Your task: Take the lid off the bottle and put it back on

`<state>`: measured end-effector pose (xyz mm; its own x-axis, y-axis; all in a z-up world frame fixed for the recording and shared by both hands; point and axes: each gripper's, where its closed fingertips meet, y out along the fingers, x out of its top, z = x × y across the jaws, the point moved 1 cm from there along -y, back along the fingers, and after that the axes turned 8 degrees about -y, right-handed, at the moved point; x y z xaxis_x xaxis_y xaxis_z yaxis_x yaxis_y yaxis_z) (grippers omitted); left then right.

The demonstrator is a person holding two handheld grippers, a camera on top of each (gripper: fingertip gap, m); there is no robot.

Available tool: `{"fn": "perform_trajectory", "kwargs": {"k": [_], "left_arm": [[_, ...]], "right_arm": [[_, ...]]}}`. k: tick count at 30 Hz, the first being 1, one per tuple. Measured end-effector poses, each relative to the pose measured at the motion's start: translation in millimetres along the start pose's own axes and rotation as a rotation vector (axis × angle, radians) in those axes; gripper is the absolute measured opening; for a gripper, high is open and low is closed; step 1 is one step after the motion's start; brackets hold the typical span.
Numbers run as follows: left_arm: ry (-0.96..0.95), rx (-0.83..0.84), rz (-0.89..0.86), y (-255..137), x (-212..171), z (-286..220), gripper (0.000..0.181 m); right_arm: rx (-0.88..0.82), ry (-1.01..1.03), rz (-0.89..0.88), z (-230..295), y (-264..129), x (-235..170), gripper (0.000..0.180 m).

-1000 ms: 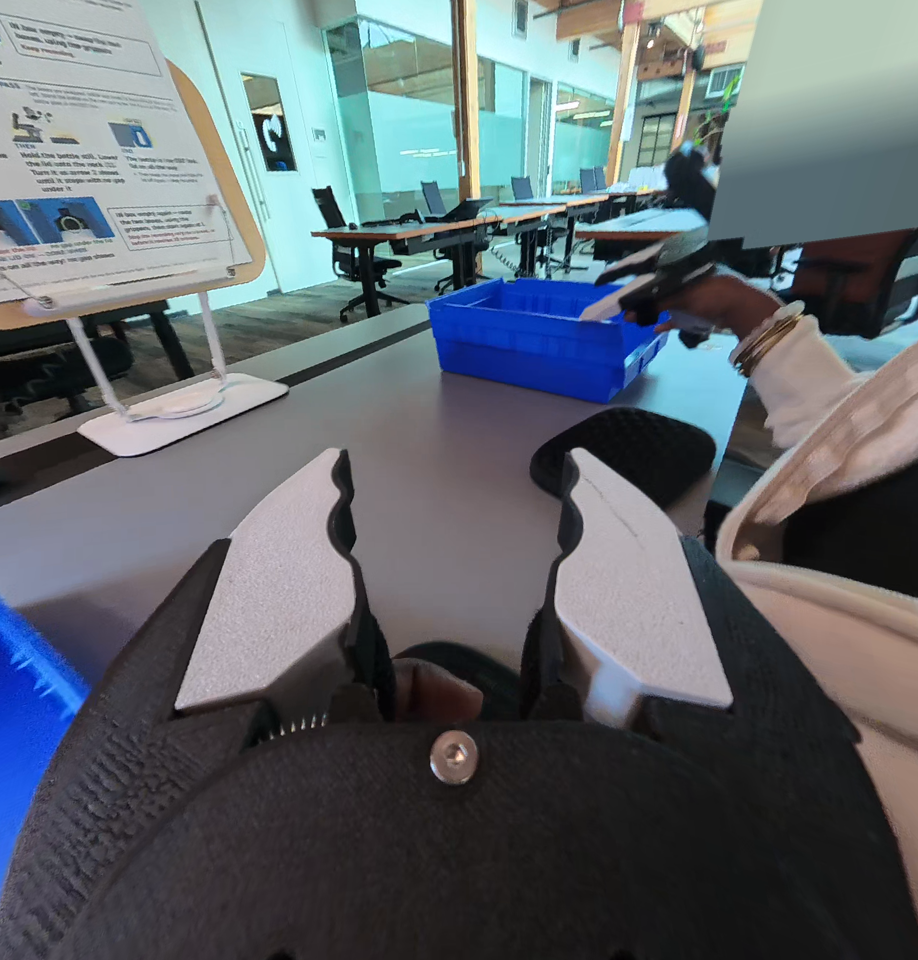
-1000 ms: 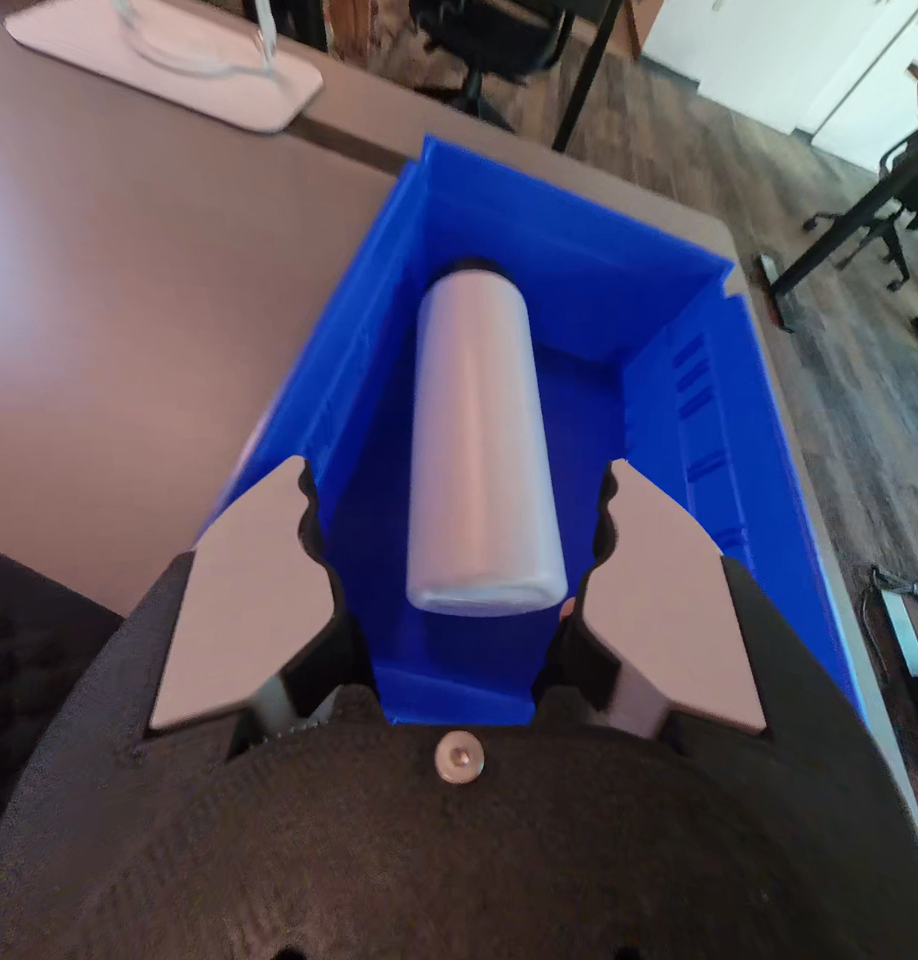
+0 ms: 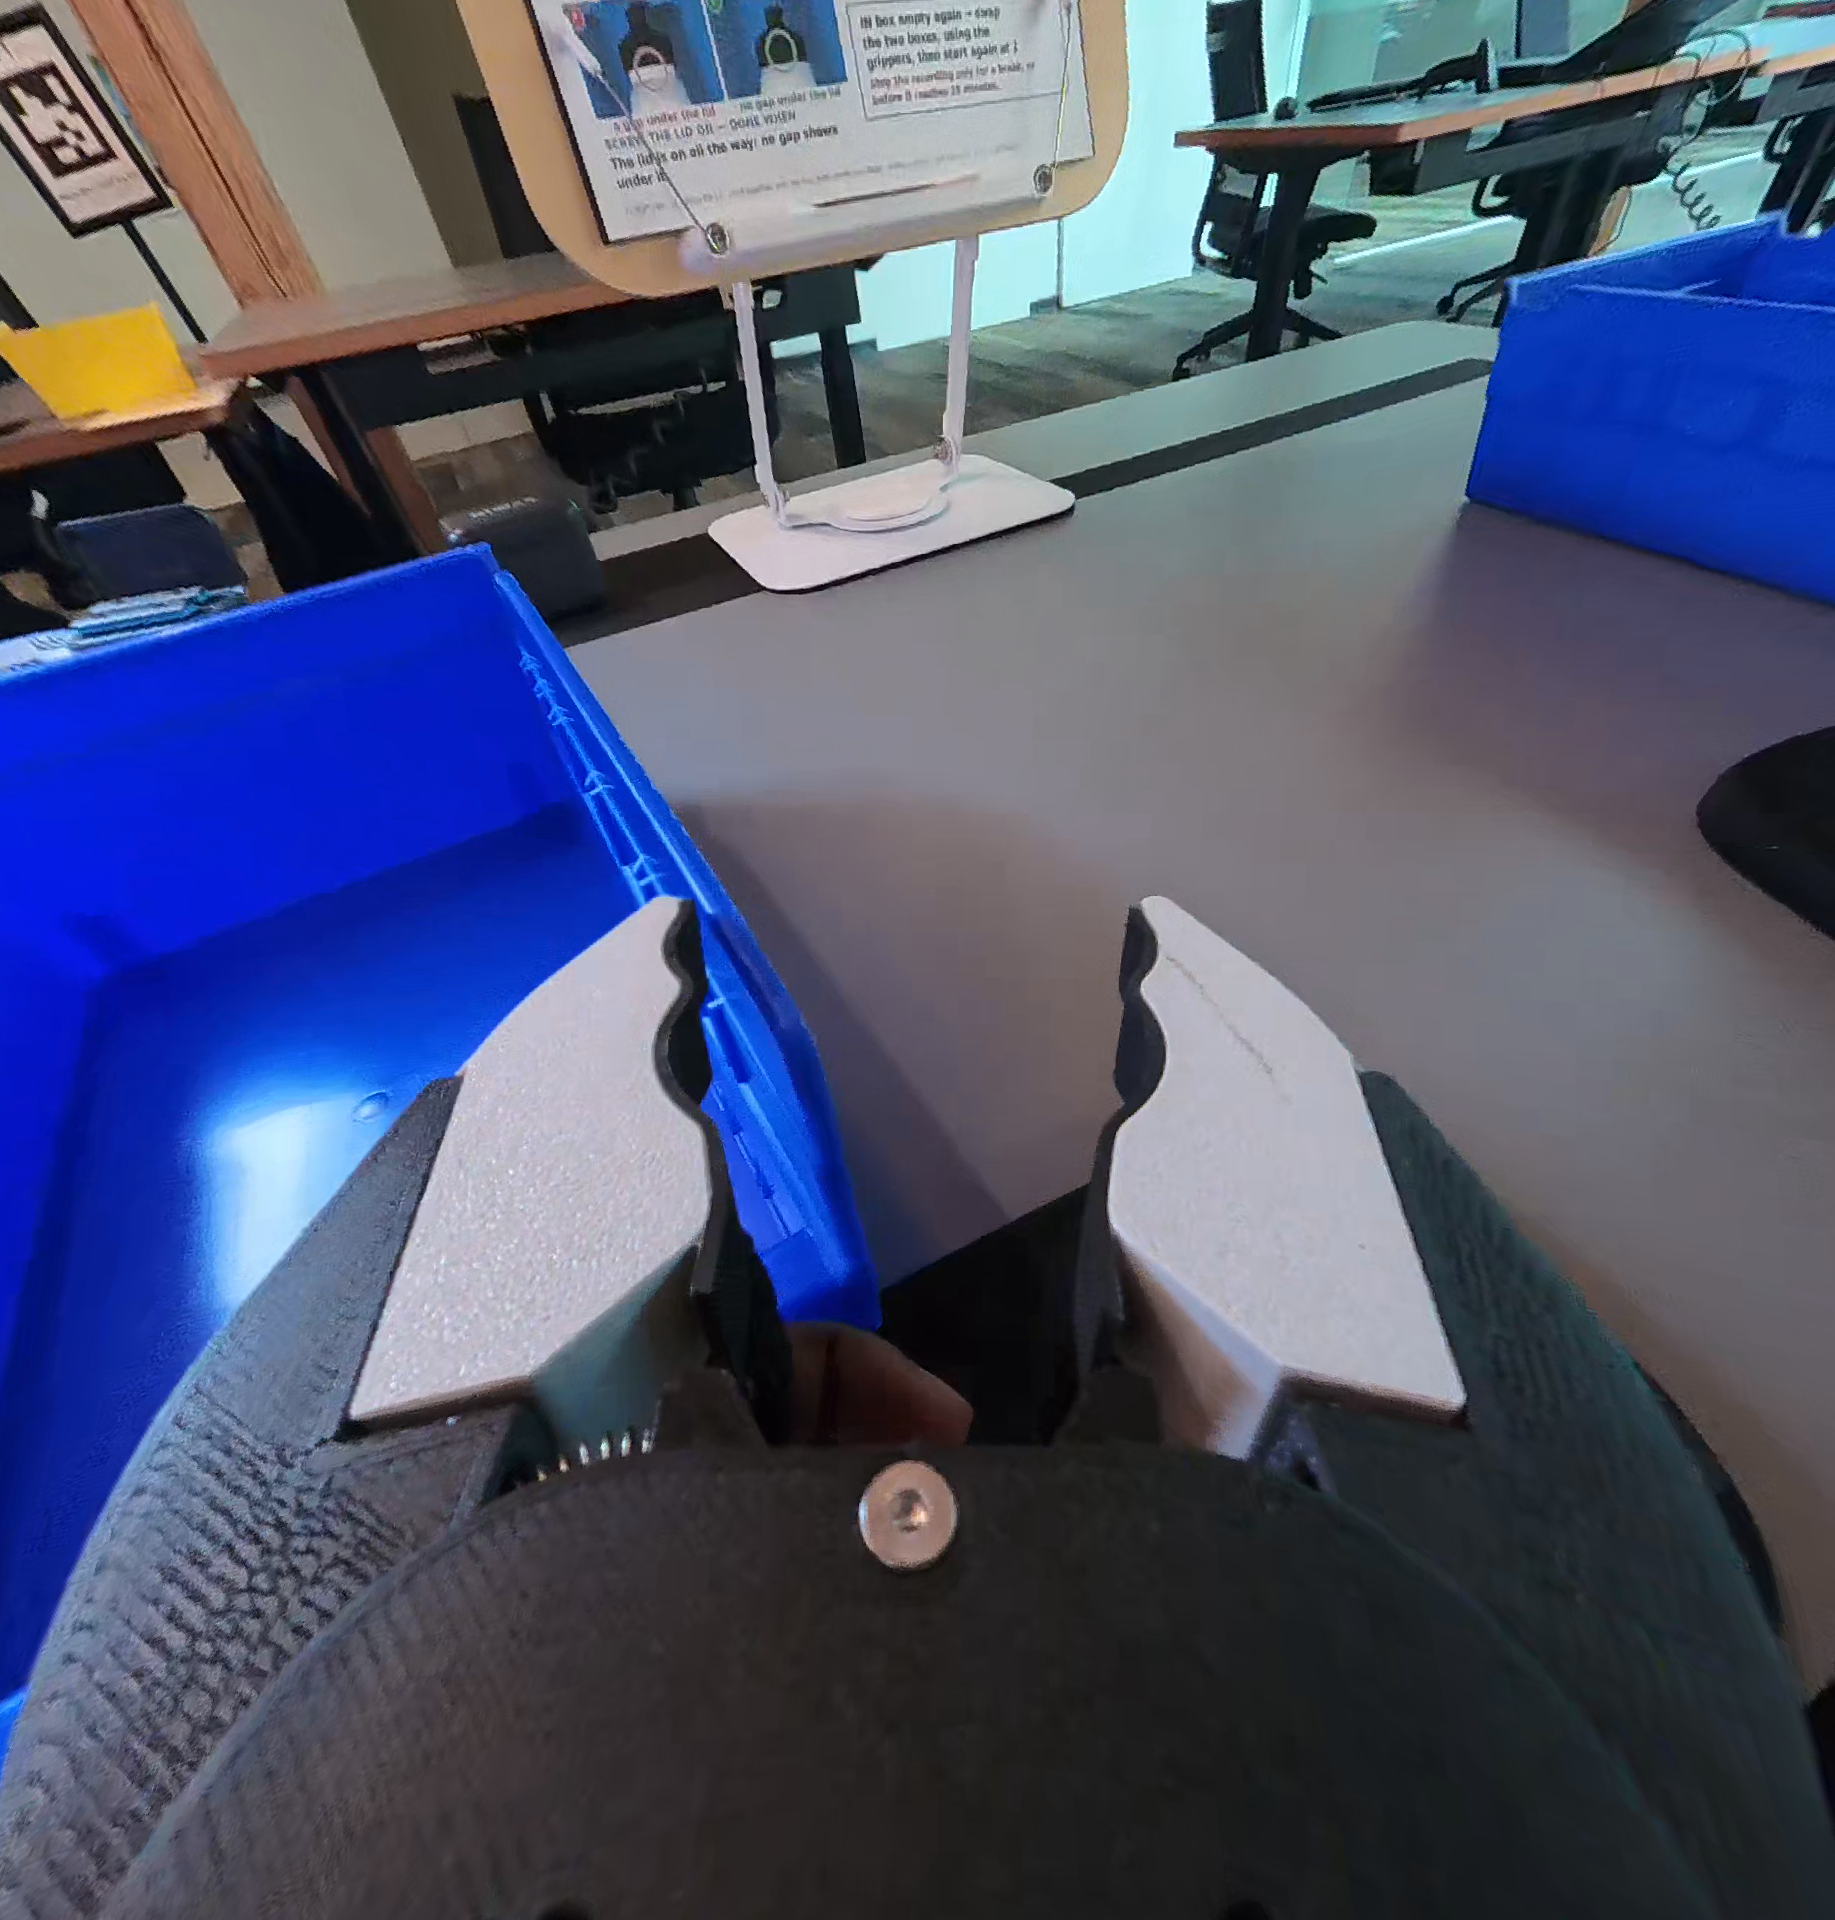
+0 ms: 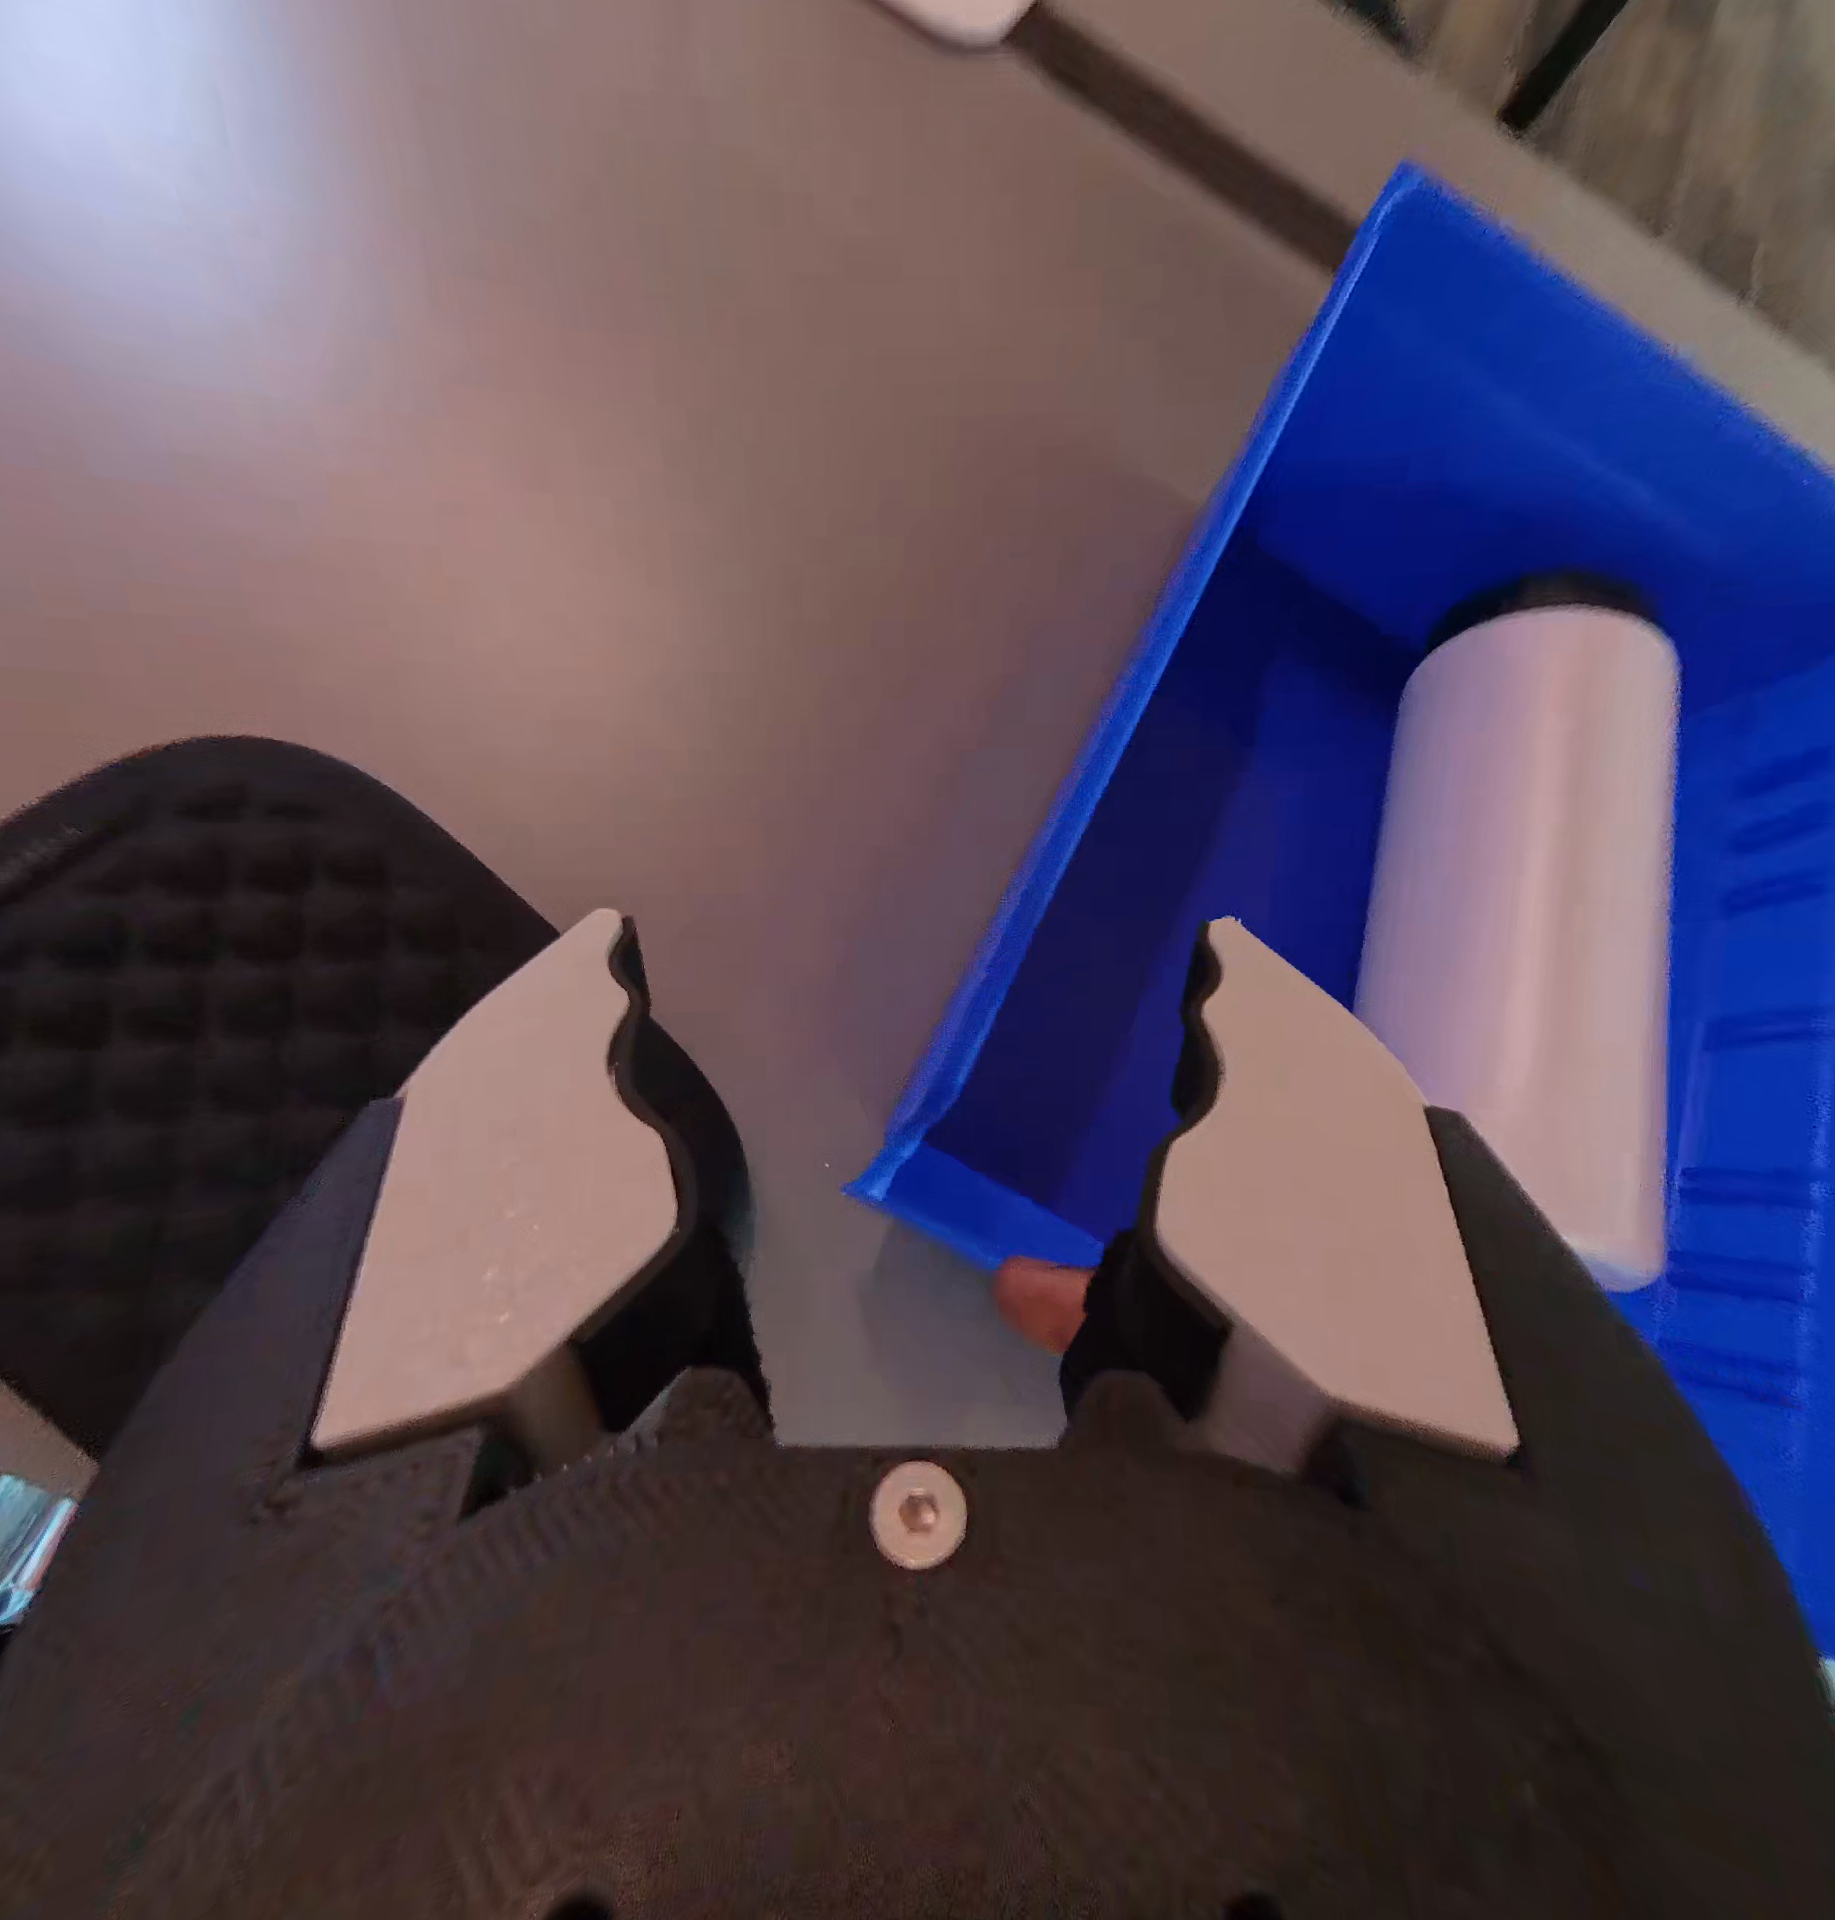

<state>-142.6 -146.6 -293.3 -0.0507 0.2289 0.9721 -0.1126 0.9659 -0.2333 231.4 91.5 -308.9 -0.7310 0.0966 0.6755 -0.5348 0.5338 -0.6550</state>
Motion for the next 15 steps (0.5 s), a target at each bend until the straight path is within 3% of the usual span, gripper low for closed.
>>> {"fn": "perform_trajectory", "kwargs": {"k": [6, 9, 15], "left_arm": [[-0.032, 0.038, 0.064, 15.7, -14.7, 7.3, 0.076], [-0.043, 0.082, 0.087, 18.6, -17.8, 13.2, 0.066], [-0.104, 0.151, 0.073, 18.5, -17.1, 26.5, 0.042]], "right_arm": [[0.014, -0.059, 0.163, 10.3, 31.2, -17.6, 0.077], [-0.115, -0.063, 0.176, -7.1, 36.5, -17.4, 0.038], [-0.121, -0.016, 0.15, -3.4, 42.5, -8.3, 0.033]]}}
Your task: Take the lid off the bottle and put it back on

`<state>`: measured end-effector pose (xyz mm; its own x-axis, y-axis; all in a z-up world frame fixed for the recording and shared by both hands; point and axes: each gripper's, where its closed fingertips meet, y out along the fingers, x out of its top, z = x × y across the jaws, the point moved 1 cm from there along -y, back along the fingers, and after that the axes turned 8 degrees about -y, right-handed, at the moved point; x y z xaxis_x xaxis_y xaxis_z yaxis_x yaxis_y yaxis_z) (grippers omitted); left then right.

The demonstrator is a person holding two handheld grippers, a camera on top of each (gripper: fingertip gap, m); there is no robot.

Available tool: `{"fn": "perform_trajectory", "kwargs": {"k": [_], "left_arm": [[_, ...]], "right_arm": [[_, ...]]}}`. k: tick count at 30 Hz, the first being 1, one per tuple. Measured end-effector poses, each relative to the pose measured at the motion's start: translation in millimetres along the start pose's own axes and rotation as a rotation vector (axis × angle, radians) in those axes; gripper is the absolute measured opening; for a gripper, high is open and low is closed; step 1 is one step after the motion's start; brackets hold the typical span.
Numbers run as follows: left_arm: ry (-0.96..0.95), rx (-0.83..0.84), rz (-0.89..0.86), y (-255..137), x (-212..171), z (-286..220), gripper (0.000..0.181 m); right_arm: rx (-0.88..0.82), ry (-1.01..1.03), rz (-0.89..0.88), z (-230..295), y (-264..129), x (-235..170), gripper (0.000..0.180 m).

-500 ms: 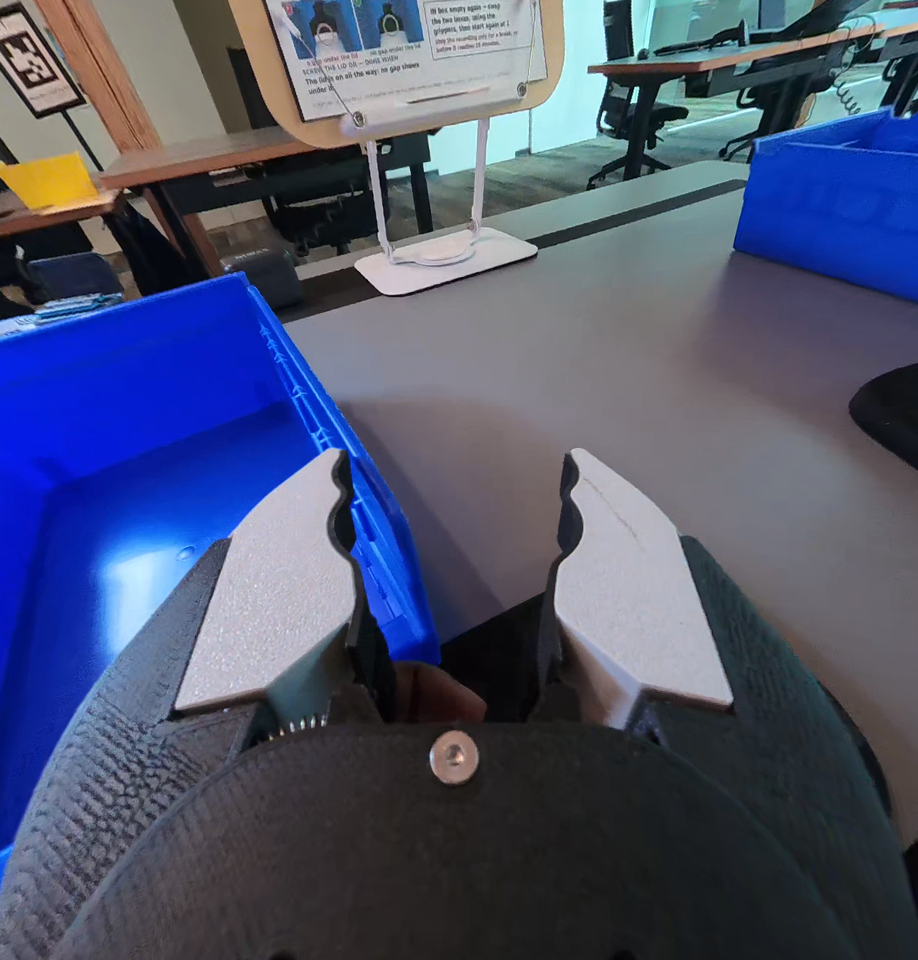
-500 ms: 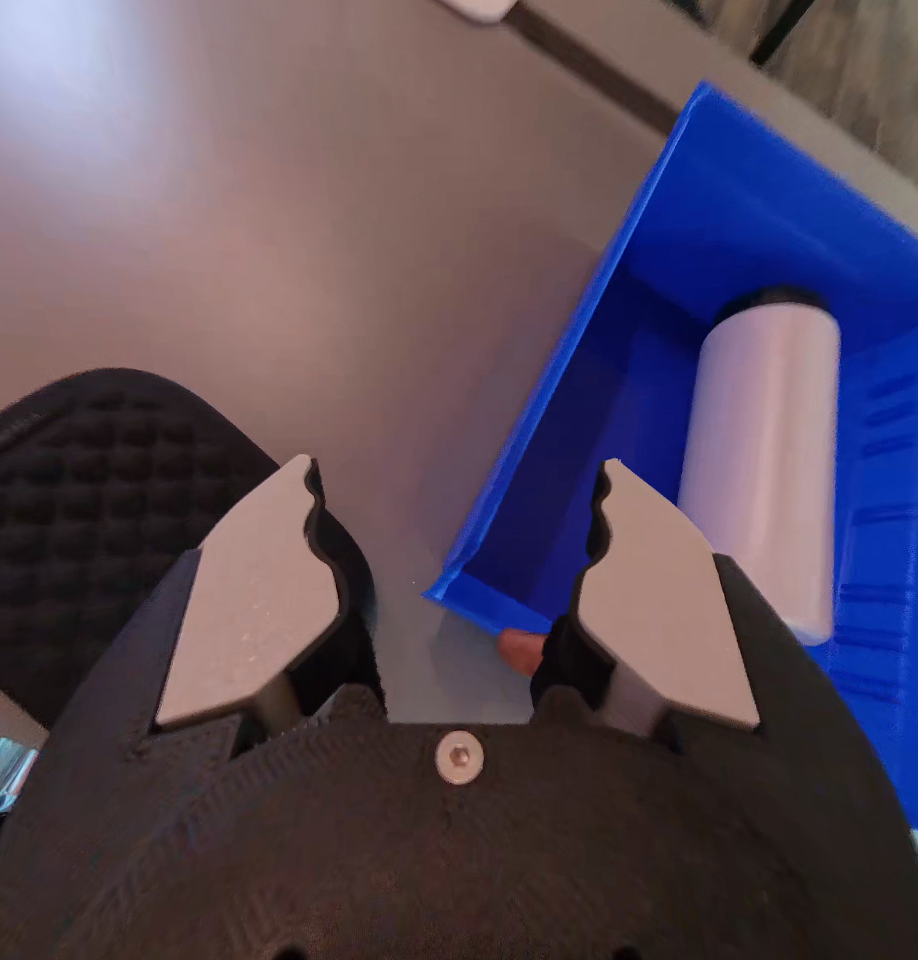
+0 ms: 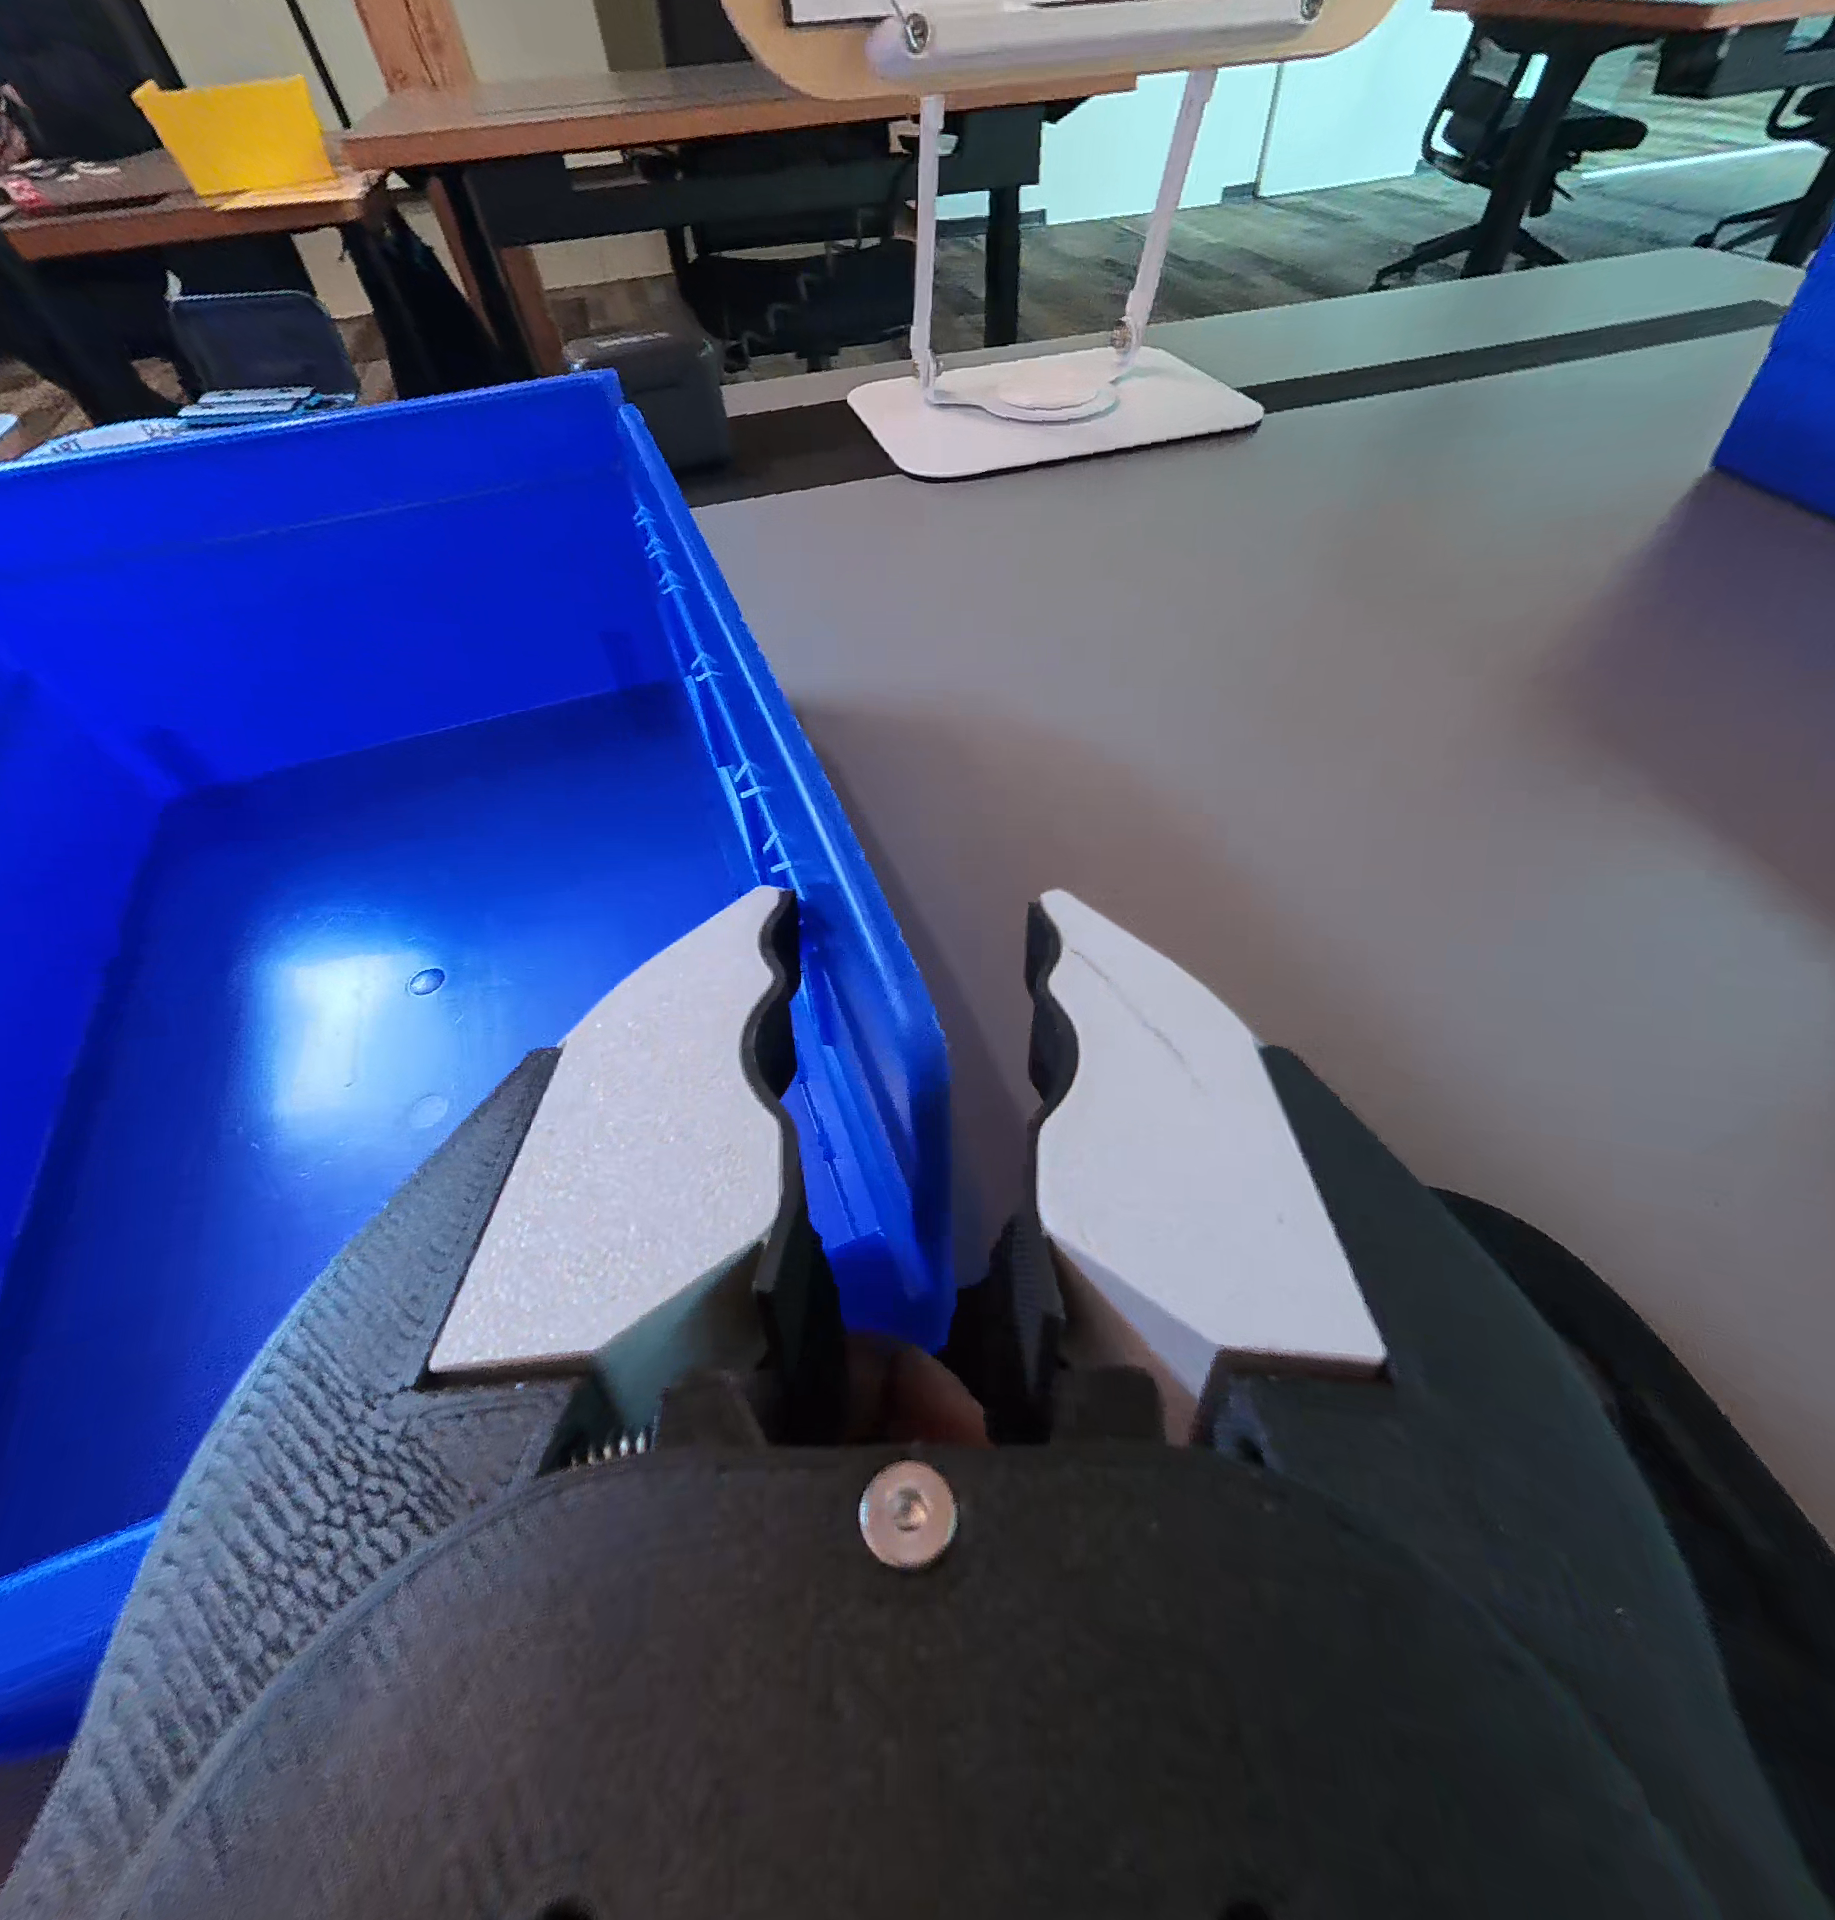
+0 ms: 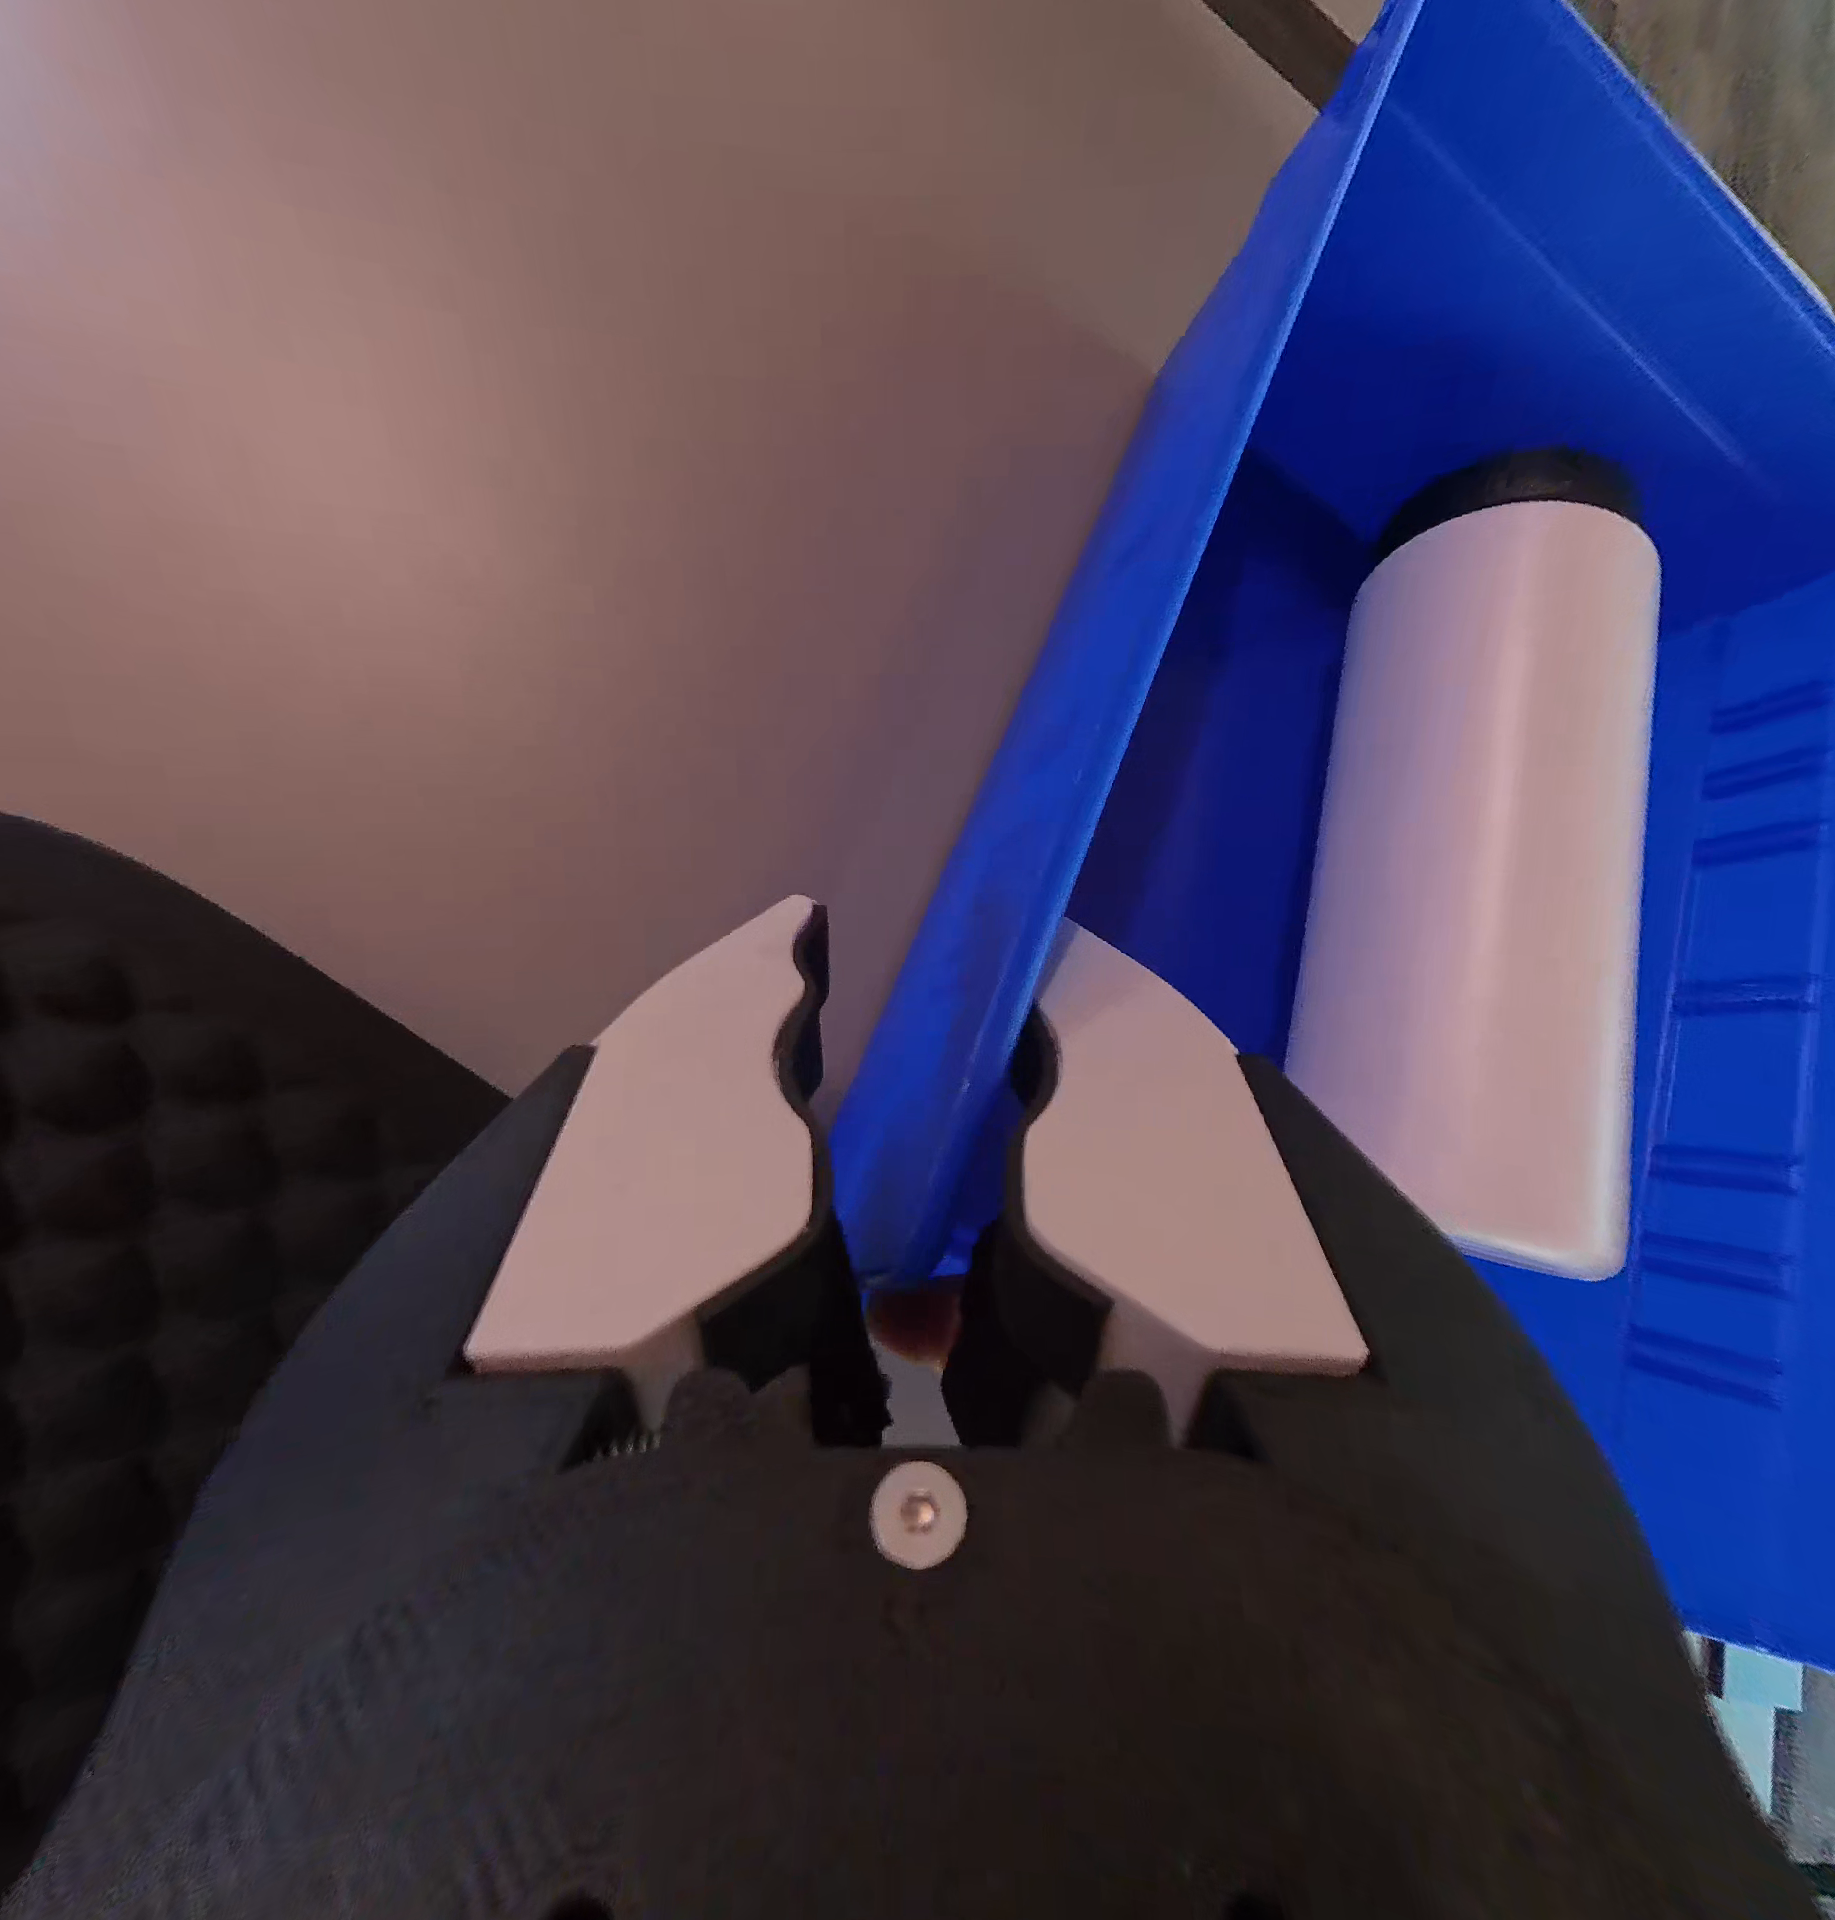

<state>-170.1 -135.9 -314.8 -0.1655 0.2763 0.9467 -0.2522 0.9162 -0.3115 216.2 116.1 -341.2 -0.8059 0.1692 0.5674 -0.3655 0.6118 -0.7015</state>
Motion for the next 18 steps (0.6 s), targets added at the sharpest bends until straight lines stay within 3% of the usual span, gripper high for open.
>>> {"fn": "perform_trajectory", "kwargs": {"k": [4, 18], "left_arm": [[-0.015, 0.02, -0.01, 0.0, 0.4, 3.3, 0.036], [0.015, 0.03, -0.016, 0.0, -0.6, 1.6, 0.04]], "right_arm": [[0.043, -0.002, -0.033, 19.3, 2.0, 18.1, 0.034], [0.276, -0.1, -0.266, 130.1, 2.5, 107.0, 0.039]]}}
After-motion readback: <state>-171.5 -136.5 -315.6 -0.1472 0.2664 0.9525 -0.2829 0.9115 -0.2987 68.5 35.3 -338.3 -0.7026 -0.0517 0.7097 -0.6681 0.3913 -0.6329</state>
